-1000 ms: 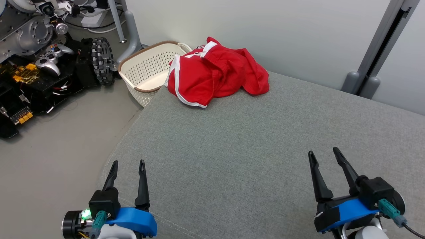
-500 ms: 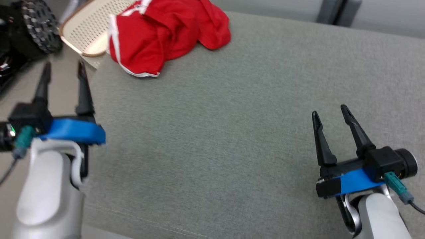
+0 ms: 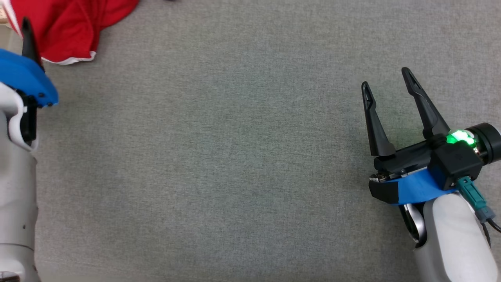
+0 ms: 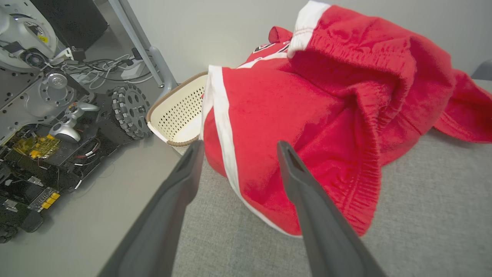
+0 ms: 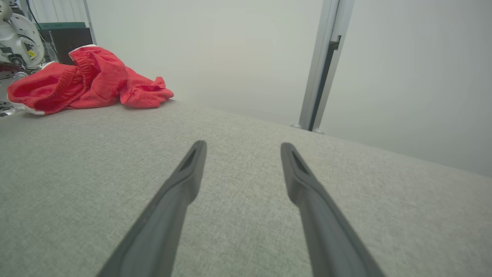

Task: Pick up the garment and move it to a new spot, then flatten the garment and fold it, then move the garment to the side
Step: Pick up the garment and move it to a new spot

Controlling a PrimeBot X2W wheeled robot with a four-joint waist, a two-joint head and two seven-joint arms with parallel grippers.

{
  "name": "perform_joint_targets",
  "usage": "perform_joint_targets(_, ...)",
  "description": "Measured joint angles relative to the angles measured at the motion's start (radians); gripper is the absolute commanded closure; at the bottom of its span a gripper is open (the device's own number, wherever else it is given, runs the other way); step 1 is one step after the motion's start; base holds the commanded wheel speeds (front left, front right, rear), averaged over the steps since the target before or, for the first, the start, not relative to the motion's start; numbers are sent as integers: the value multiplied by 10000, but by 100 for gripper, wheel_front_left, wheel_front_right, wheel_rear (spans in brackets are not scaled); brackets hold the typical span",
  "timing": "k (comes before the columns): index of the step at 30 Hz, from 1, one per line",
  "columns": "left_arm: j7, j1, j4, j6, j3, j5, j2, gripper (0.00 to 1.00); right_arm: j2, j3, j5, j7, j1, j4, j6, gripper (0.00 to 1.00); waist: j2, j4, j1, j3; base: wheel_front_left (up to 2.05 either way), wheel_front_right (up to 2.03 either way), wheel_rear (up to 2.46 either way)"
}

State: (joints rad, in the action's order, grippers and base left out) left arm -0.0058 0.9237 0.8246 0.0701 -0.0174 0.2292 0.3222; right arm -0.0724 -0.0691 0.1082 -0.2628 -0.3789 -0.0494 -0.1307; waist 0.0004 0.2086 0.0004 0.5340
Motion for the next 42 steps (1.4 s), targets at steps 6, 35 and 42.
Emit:
perform_joint_targets(6,585,303,1590,-169,-169,240,263,0,-29,-102,0,0,-29,382,0,0,-1,-225,-3,261,0,0,0)
perform_joint_targets(35,-1210,1523,2502,539,926,437,196,100,111,8,-238,0,25,393,0,0,-5,-505,-4,-446,0,0,0)
perform_joint_targets(42,-1482,1813,1691,591,1833,215,349,100,188,385,-529,0,388,232,0,0,-5,-544,-5,-1565,0,0,0)
